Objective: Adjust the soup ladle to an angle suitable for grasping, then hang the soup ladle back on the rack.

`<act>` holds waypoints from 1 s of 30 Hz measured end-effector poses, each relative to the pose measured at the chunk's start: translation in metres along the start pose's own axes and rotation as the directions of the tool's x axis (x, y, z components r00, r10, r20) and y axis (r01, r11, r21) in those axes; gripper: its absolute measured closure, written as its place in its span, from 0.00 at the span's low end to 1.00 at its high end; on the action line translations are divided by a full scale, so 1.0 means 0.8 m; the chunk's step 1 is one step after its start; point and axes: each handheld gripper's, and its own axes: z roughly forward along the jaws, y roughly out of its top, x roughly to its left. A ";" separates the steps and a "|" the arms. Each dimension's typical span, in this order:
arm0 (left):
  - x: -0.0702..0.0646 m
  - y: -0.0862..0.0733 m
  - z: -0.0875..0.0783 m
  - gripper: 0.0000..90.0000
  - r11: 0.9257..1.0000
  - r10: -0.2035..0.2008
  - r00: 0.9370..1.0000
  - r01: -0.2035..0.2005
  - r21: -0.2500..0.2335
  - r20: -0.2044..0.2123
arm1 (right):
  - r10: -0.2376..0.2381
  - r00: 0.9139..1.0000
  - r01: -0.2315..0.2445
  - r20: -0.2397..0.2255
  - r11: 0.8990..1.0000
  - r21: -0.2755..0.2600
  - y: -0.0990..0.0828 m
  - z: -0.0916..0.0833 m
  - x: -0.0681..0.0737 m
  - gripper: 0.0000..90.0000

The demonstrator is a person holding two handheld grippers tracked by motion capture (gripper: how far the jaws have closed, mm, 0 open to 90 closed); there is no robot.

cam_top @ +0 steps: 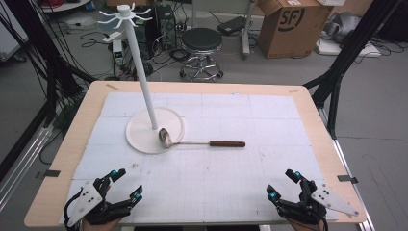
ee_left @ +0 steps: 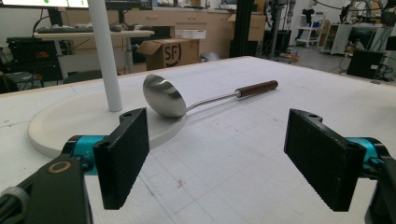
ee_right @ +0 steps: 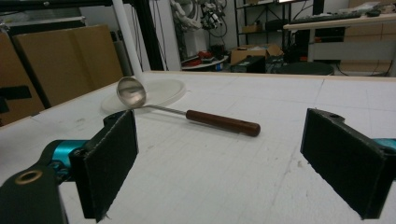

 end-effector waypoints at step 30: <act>-0.034 0.112 0.166 0.32 0.962 0.187 0.917 -0.243 0.123 0.351 | -0.007 1.000 0.007 -0.010 1.000 0.017 -0.001 0.011 -0.001 0.16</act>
